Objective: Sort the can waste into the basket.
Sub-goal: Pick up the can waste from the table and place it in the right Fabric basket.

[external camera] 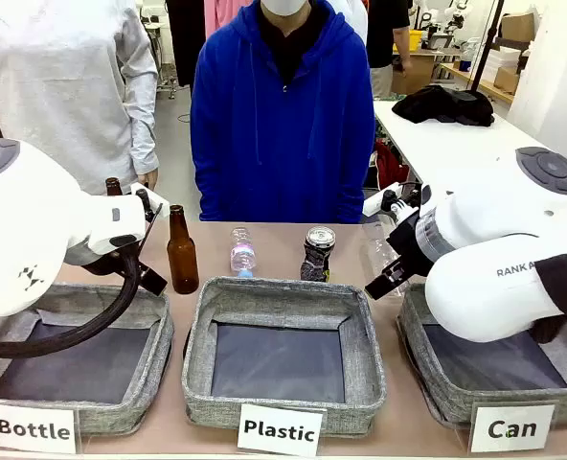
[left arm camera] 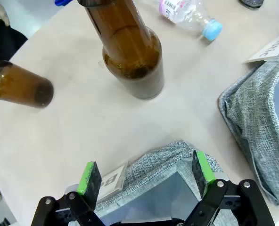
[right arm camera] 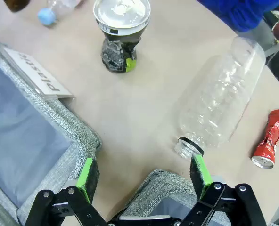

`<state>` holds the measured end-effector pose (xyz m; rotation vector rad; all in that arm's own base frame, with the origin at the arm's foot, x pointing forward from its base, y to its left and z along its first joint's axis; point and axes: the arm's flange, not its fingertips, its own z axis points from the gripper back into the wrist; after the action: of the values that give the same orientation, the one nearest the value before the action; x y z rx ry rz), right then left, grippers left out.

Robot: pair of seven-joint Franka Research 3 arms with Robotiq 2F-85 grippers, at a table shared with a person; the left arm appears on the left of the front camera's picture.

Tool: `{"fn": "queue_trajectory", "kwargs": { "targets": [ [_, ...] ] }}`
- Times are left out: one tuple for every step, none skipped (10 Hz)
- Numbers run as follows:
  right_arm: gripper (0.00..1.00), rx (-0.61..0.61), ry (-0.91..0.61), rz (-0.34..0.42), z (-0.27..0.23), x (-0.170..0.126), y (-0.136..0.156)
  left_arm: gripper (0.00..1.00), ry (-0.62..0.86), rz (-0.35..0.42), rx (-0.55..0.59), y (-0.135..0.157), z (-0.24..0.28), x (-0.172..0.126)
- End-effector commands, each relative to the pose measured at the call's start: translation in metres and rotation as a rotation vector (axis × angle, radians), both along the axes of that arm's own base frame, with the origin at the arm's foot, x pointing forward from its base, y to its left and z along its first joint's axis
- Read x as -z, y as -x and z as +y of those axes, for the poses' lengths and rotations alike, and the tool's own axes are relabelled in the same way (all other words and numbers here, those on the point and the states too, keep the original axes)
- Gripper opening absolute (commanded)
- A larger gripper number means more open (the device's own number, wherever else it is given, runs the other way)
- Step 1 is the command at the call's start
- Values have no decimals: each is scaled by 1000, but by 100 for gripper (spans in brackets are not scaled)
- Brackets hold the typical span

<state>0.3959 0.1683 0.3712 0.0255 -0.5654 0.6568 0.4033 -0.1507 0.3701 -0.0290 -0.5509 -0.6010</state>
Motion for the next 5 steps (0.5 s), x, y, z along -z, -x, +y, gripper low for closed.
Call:
{"fn": "queue_trajectory", "kwargs": {
  "targets": [
    [100, 0, 0, 0, 0, 0, 0, 100, 0, 0, 0, 0, 0, 0],
    [100, 0, 0, 0, 0, 0, 0, 100, 0, 0, 0, 0, 0, 0],
    [100, 0, 0, 0, 0, 0, 0, 100, 0, 0, 0, 0, 0, 0],
    [100, 0, 0, 0, 0, 0, 0, 100, 0, 0, 0, 0, 0, 0],
    [100, 0, 0, 0, 0, 0, 0, 100, 0, 0, 0, 0, 0, 0]
  ]
}}
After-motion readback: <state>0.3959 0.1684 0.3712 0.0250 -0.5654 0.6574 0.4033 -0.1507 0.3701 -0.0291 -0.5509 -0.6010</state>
